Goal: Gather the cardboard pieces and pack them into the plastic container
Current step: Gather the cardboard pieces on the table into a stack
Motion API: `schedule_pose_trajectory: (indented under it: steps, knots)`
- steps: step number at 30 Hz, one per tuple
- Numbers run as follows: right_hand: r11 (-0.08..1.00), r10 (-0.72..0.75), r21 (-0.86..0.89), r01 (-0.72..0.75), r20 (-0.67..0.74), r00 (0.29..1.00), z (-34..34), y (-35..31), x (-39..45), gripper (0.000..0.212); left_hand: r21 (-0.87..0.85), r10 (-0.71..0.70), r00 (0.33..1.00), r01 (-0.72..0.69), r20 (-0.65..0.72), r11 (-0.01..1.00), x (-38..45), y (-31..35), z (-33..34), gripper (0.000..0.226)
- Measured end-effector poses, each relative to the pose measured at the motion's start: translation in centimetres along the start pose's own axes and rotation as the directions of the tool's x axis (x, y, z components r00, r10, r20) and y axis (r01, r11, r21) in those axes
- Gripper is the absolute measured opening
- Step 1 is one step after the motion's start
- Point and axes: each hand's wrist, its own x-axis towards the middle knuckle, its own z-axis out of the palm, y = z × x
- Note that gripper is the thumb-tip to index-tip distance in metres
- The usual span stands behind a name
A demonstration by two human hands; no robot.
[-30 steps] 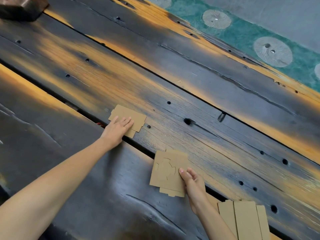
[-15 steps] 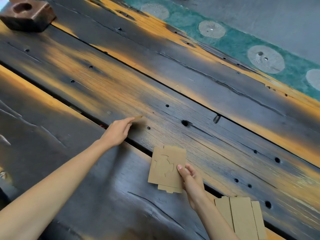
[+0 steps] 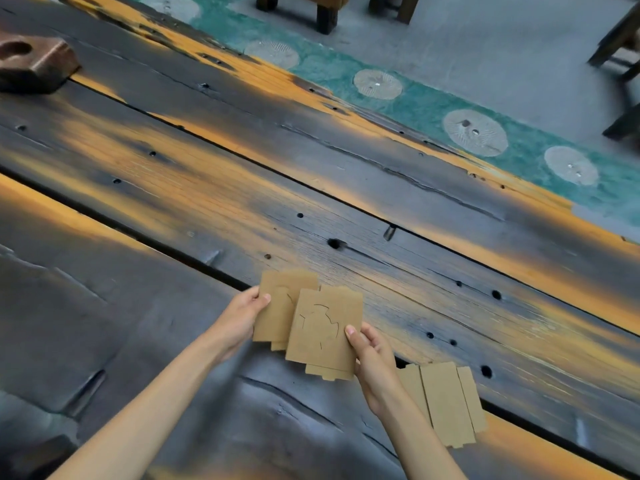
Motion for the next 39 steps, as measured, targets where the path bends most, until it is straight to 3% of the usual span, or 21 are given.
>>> schedule_pose_trajectory:
  steps: [5,13,20,27,39]
  knots:
    - [1.000,-0.015,-0.014,0.014,-0.102,0.995,-1.2,1.2,-1.9,0.020,-0.051,-0.068,0.989,0.075,0.130,0.996,-3.1,-2.8,3.3,0.034]
    - [0.998,0.024,-0.055,-0.037,-0.210,0.977,-4.1,3.1,-5.4,0.022,-0.065,-0.122,0.978,0.134,0.169,0.989,-7.3,-5.9,7.2,0.035]
    - [0.987,0.151,0.076,-0.143,-0.109,0.983,-8.2,4.1,-7.3,0.025,-0.063,-0.113,0.976,0.127,0.187,0.990,-9.4,-6.6,9.9,0.036]
    - [0.983,0.170,0.087,-0.164,-0.055,0.984,-11.6,4.6,-8.1,0.025,-0.065,-0.110,0.964,0.129,0.243,0.990,-10.5,-7.5,12.6,0.036]
    - [0.985,0.160,0.101,-0.141,-0.209,0.965,-13.8,6.3,-9.1,0.024,-0.065,-0.177,0.950,0.200,0.259,0.978,-11.5,-11.0,18.0,0.039]
